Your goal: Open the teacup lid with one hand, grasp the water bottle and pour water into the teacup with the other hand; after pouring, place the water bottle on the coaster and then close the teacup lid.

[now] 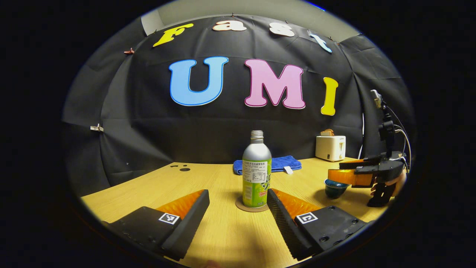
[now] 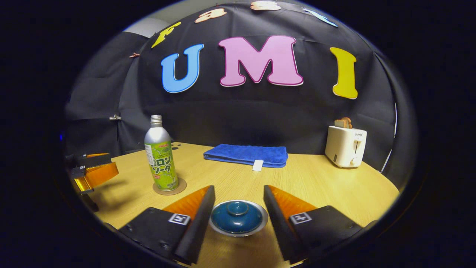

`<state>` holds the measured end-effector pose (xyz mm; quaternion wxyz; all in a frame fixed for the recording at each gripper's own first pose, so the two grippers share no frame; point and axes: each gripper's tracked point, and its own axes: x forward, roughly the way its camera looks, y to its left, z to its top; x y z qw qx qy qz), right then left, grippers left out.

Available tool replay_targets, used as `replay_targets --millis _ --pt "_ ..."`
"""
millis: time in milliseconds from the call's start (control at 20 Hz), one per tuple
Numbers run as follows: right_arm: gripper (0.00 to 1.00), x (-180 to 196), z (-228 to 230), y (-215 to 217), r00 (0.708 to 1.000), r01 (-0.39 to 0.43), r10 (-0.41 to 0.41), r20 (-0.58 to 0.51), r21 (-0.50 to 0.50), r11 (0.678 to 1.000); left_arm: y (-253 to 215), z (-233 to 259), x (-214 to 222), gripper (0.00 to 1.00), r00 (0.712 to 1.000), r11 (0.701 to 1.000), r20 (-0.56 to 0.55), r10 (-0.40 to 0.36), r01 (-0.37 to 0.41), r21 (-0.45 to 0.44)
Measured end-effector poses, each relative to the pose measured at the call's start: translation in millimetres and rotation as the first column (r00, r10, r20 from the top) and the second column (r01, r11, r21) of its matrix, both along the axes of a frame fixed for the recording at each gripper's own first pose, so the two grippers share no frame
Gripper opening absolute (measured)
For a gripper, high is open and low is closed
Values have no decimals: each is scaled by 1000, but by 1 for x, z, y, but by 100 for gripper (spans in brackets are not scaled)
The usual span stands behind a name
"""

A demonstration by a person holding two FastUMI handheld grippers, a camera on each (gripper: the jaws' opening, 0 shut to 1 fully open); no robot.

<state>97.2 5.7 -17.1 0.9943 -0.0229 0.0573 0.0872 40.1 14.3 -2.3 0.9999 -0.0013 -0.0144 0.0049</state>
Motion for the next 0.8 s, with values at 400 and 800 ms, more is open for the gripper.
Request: replay_targets --millis 400,800 --pt "98 -60 18 -13 992 63 -68 105 49 997 -13 0 -1 98 1000 1000 -1 -23 23 0" --pt "98 -88 20 -16 985 132 -137 108 53 990 -11 0 -1 98 1000 1000 0 5 -5 2"
